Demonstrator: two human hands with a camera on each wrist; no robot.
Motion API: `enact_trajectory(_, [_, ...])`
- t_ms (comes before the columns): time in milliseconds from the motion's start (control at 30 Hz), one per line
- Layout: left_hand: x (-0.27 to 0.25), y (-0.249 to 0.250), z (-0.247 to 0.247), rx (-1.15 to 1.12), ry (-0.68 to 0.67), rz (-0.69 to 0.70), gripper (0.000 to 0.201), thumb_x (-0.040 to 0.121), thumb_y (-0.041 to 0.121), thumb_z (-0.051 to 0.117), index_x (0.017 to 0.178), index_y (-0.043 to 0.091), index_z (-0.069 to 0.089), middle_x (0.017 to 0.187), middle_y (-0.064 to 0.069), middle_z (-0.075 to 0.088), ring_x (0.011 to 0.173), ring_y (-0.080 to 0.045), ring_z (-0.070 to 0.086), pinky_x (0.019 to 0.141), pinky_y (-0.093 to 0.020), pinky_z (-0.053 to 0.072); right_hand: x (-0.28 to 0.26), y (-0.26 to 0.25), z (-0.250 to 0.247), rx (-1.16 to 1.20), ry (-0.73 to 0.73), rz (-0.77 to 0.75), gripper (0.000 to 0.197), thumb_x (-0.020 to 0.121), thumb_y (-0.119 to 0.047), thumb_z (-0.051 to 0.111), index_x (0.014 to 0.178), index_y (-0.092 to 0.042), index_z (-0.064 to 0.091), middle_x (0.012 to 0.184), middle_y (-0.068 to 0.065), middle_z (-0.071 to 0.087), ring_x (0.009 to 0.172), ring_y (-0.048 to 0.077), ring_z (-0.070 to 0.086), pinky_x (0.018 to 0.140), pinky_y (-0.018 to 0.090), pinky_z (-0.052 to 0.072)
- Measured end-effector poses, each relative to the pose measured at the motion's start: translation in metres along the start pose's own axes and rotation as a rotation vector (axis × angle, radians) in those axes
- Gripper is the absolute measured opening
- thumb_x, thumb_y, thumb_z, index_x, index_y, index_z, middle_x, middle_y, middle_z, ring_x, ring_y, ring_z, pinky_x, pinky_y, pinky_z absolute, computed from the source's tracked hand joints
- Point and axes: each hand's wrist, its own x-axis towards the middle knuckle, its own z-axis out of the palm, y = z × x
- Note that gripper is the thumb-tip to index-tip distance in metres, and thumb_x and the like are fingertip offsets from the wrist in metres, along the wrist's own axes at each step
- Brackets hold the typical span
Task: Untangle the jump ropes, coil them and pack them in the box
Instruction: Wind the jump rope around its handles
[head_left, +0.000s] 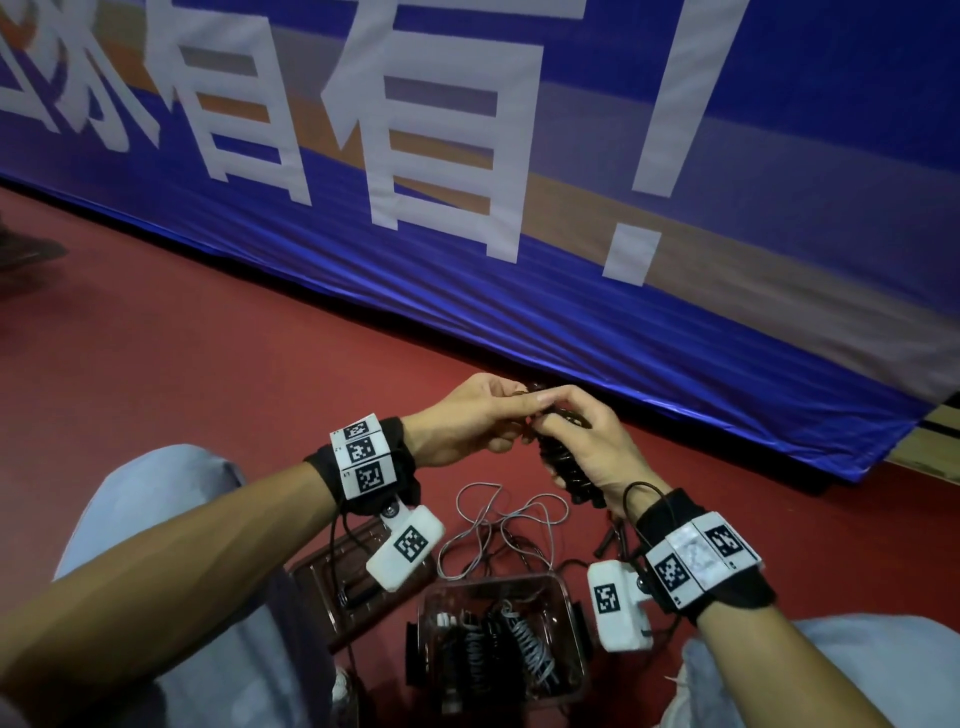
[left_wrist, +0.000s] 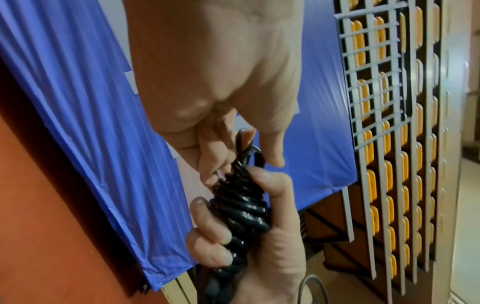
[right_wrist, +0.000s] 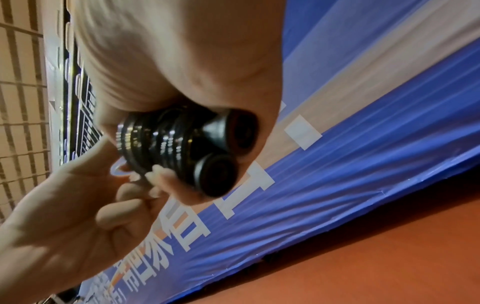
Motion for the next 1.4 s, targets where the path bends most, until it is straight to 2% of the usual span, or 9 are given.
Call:
enact_trajectory(200, [0.002, 0.001, -0.007, -0.195, -0.209, -0.125, 0.022, 0.095, 0.027, 0.062, 0.08, 0.012, 0.067, 0.074, -0.005, 0.032, 0.041, -0.001, 0.024, 0.037, -0.014, 0.02, -0.004, -0.002, -0.004, 0.245, -0.302, 0.082, 0.04, 0.087, -0.016, 0.064, 0.125, -0.016, 0.051, 0.079, 0.02, 0.06, 0.047, 0.022, 0.051, 0.042, 0.024, 0.041])
enact_trajectory(367, [0.006, 0.0, -0.002, 0.196, 0.076, -0.141, 0.038, 0.089, 0.037, 0.072, 0.065, 0.016, 0.052, 0.055, -0.001, 0.036, 0.048, -0.012, 0.025, 0.045, -0.023, 0.019, 0.0, 0.005, -0.006, -0.177, -0.051, -0.046, 0.037, 0.096, -0.011, 0.06, 0.125, -0.034, 0.056, 0.091, 0.014, 0.073, 0.059, 0.032, 0.067, 0.048, 0.033, 0.05])
enact_trajectory(533, [0.015, -0.02, 0.005, 0.378, 0.353, -0.035, 0.045, 0.092, 0.042, 0.07, 0.061, 0.017, 0.049, 0.048, 0.006, 0.037, 0.043, -0.011, 0.028, 0.046, -0.025, 0.023, -0.001, 0.011, 0.009, -0.321, 0.121, -0.15, 0.034, 0.097, -0.013, 0.058, 0.119, -0.038, 0.067, 0.082, 0.017, 0.071, 0.049, 0.019, 0.061, 0.043, 0.03, 0.047])
enact_trajectory(667, [0.018, -0.026, 0.008, 0.778, 0.49, 0.133, 0.049, 0.091, 0.046, 0.069, 0.06, 0.012, 0.054, 0.05, 0.009, 0.045, 0.046, -0.006, 0.037, 0.047, -0.02, 0.031, 0.005, 0.016, 0.016, -0.351, 0.193, -0.117, 0.043, 0.099, -0.016, 0.056, 0.132, -0.042, 0.059, 0.093, -0.004, 0.07, 0.05, 0.015, 0.058, 0.042, 0.024, 0.043])
enact_trajectory(833, [0.023, -0.026, 0.001, 0.679, 0.391, -0.02, 0.046, 0.092, 0.045, 0.069, 0.058, 0.018, 0.051, 0.05, 0.007, 0.04, 0.045, -0.01, 0.034, 0.045, -0.024, 0.028, 0.012, 0.024, 0.014, -0.523, 0.208, -0.101, 0.028, 0.095, -0.024, 0.06, 0.1, -0.051, 0.062, 0.077, -0.003, 0.071, 0.051, 0.017, 0.063, 0.048, 0.039, 0.053])
enact_trajectory(1000, [0.021, -0.018, -0.007, 0.454, 0.193, -0.317, 0.044, 0.089, 0.038, 0.075, 0.061, 0.021, 0.047, 0.053, 0.002, 0.031, 0.048, -0.013, 0.025, 0.045, -0.024, 0.019, 0.005, 0.025, 0.014, -0.575, 0.045, 0.013, 0.025, 0.085, -0.016, 0.066, 0.1, -0.033, 0.054, 0.079, 0.004, 0.069, 0.046, 0.017, 0.058, 0.04, 0.027, 0.046])
enact_trajectory(1200, [0.026, -0.029, 0.005, 0.967, 0.362, -0.205, 0.044, 0.086, 0.048, 0.073, 0.06, 0.014, 0.06, 0.059, 0.0, 0.058, 0.053, -0.015, 0.049, 0.046, -0.023, 0.032, 0.014, 0.044, 0.022, -0.535, 0.133, 0.063, 0.02, 0.09, -0.011, 0.062, 0.094, -0.028, 0.054, 0.071, 0.007, 0.066, 0.043, 0.017, 0.053, 0.039, 0.026, 0.043])
enact_trajectory(1333, [0.034, -0.046, -0.002, 0.844, 0.323, -0.217, 0.048, 0.082, 0.051, 0.078, 0.058, 0.012, 0.064, 0.045, 0.005, 0.047, 0.04, -0.011, 0.039, 0.041, -0.022, 0.028, 0.021, 0.066, 0.021, -0.26, 0.124, 0.219, 0.019, 0.091, -0.015, 0.071, 0.1, -0.025, 0.058, 0.071, 0.011, 0.065, 0.053, 0.028, 0.066, 0.045, 0.041, 0.055])
enact_trajectory(1400, [0.039, -0.066, -0.007, 0.646, 0.297, -0.272, 0.044, 0.083, 0.042, 0.08, 0.059, 0.013, 0.058, 0.044, 0.006, 0.04, 0.038, -0.011, 0.03, 0.04, -0.022, 0.024, 0.022, 0.083, 0.017, -0.308, 0.088, 0.248, 0.028, 0.087, -0.019, 0.077, 0.107, -0.03, 0.06, 0.082, 0.008, 0.073, 0.064, 0.027, 0.072, 0.063, 0.049, 0.06])
